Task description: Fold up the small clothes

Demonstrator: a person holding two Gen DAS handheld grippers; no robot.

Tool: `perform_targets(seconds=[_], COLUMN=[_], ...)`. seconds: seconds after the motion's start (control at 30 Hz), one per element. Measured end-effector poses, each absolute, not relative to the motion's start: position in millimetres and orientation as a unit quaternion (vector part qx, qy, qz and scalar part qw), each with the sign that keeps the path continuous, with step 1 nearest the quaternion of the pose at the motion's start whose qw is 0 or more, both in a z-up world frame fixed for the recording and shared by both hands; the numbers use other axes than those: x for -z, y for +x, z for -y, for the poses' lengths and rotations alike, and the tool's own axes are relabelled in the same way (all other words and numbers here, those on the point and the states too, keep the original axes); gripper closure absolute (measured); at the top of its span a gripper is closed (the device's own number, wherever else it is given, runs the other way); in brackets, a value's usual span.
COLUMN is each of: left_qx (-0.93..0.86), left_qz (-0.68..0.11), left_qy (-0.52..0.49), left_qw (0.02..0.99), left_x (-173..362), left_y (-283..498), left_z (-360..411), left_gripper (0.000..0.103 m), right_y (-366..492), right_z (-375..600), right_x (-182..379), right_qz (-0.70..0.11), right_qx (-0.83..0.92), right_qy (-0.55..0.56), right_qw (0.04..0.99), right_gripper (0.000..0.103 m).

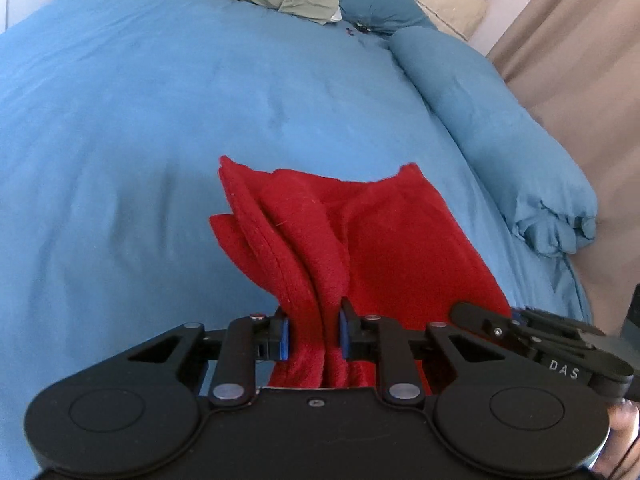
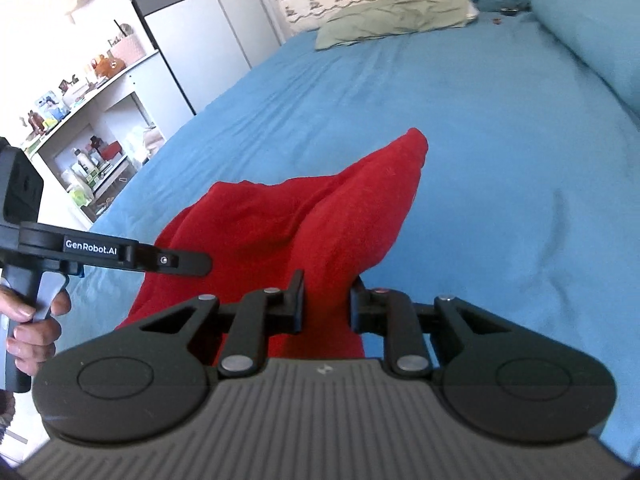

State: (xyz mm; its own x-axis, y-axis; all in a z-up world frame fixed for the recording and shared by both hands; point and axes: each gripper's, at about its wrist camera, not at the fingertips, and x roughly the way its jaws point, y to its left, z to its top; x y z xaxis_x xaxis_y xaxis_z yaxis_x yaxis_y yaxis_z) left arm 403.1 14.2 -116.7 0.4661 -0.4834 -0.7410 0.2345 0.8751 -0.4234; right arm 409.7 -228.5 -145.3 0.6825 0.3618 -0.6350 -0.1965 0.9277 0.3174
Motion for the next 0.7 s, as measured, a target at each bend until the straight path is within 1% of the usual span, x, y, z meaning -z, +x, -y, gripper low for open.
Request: perform_targets(seconds=[0.13, 0.27, 0.33, 0.37, 0.4, 0.43, 0.47, 0.53, 0.57, 0.6, 0.63, 0.67, 0.7], left_qx=[0.189, 0.153, 0.149, 0.148, 0.143, 0.136, 0.129, 0.121, 0.117, 0.112, 0.102, 0.093, 0.082], left_qz=[-0.476, -0.473, -0.468, -0.468, -0.466, -0.463, -0.461, -0.453, -0.449, -0.447, -0.445, -0.443, -0.441], left_qy=[-0.143, -0.095, -0.086, -0.085, -0.075, -0.064, -0.056, -0.043, -0.037, -0.032, -0.024, -0.015, -0.006], left_qw=[0.847, 0.863, 0.867, 0.867, 0.87, 0.873, 0.876, 0.882, 0.885, 0.887, 0.889, 0.892, 0.894], left_x=[147.1, 170.9, 177.1, 177.2, 178.0, 178.6, 181.1, 182.3, 182.6, 182.7, 182.3, 181.9, 181.3], left_y=[377.8, 367.6, 368.4, 371.1, 371.8, 370.1, 368.3, 366.2, 363.3, 361.3, 359.5, 356.7, 355.5], left_z=[15.5, 35.0, 33.3, 35.3, 35.3, 32.8, 31.9, 36.6, 38.1, 39.2, 38.9, 36.7, 36.1], left_gripper=[0.078, 0.078, 0.075, 0.071, 0.064, 0.06, 0.054, 0.05, 0.046, 0.039, 0.034, 0.024, 0.018], right_y=[375.6, 362.5, 359.2, 358.4, 357.9, 357.9, 358.8, 361.1, 361.2, 361.5, 362.1, 360.2, 356.4], right_z=[256.1, 274.0, 284.7, 290.9, 293.9, 296.0, 296.4, 296.1, 295.3, 295.4, 292.3, 291.8, 292.3], right_x=[169.5, 207.6, 223.3, 230.2, 234.9, 237.7, 239.9, 241.2, 241.2, 240.2, 237.6, 234.0, 231.5], right_qz=[-0.373, -0.384, -0.383, -0.382, -0.381, -0.381, -0.381, -0.383, -0.384, -0.385, -0.385, -0.382, -0.379], right_qx=[-0.126, -0.093, -0.085, -0.084, -0.083, -0.085, -0.086, -0.086, -0.086, -0.088, -0.091, -0.093, -0.093], right_qy=[0.138, 0.147, 0.169, 0.19, 0.202, 0.206, 0.204, 0.201, 0.201, 0.198, 0.195, 0.188, 0.182], right_qw=[0.909, 0.907, 0.904, 0.9, 0.898, 0.897, 0.898, 0.897, 0.897, 0.897, 0.898, 0.9, 0.903], right_gripper=[0.068, 0.068, 0.067, 0.067, 0.067, 0.067, 0.066, 0.064, 0.063, 0.062, 0.057, 0.056, 0.044])
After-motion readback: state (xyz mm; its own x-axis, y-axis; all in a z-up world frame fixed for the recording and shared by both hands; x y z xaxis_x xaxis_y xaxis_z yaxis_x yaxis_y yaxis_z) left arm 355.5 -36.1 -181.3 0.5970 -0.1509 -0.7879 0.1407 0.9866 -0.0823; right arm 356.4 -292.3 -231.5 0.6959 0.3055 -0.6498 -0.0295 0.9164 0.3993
